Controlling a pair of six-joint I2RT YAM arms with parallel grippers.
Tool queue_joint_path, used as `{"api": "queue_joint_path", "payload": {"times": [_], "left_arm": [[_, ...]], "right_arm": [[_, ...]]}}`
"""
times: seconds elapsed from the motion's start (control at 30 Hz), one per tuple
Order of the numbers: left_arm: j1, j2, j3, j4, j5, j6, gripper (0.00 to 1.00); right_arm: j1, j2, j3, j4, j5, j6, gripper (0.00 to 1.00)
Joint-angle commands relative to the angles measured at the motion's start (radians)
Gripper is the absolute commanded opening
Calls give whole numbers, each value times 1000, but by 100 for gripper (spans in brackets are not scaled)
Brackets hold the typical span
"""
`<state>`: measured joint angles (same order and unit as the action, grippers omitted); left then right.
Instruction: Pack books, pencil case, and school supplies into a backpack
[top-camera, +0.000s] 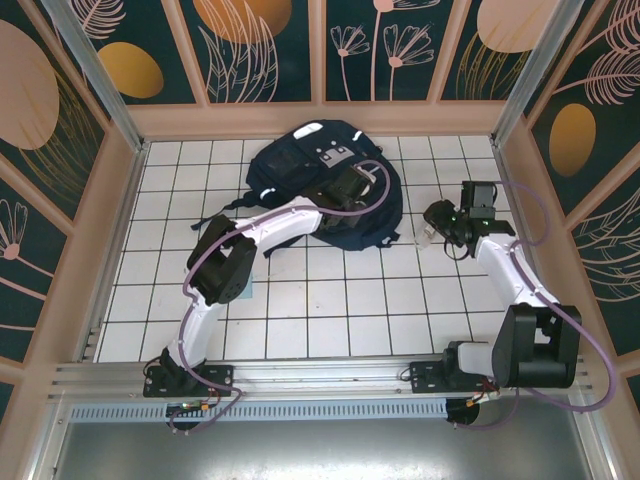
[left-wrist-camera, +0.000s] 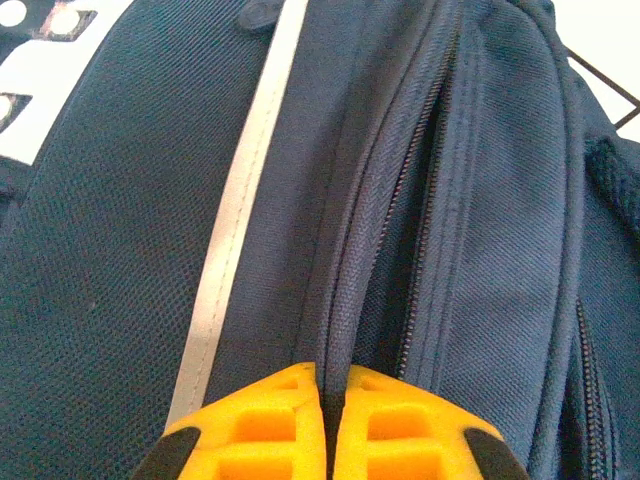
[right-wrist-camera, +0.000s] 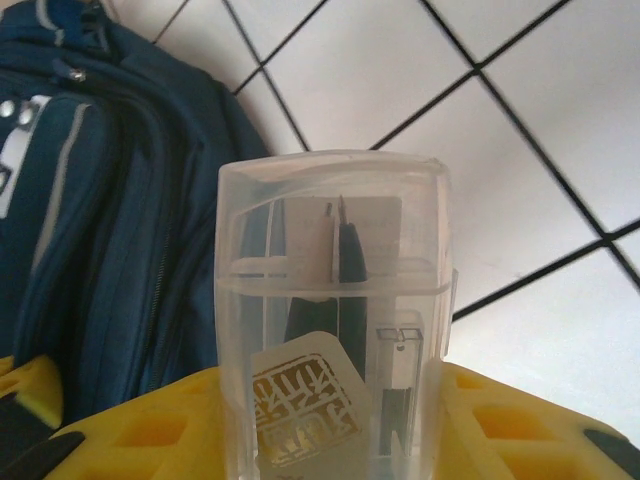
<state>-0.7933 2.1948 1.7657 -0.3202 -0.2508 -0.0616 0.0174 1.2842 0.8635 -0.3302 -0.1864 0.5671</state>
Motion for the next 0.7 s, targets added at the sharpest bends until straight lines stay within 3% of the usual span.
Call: {"api": "queue_joint_path", "payload": {"times": [0.0, 0.27, 0.67], "left_arm": [[34, -17, 28, -29, -7, -24, 0], [69, -143, 25, -15, 181, -120, 0], [88, -234, 2, 34, 307, -190, 0]], "right_arm": [[58, 38, 35, 80, -53, 36, 43], [160, 151, 109, 247, -151, 148, 43], [201, 341, 176, 514, -214, 329, 43]]}}
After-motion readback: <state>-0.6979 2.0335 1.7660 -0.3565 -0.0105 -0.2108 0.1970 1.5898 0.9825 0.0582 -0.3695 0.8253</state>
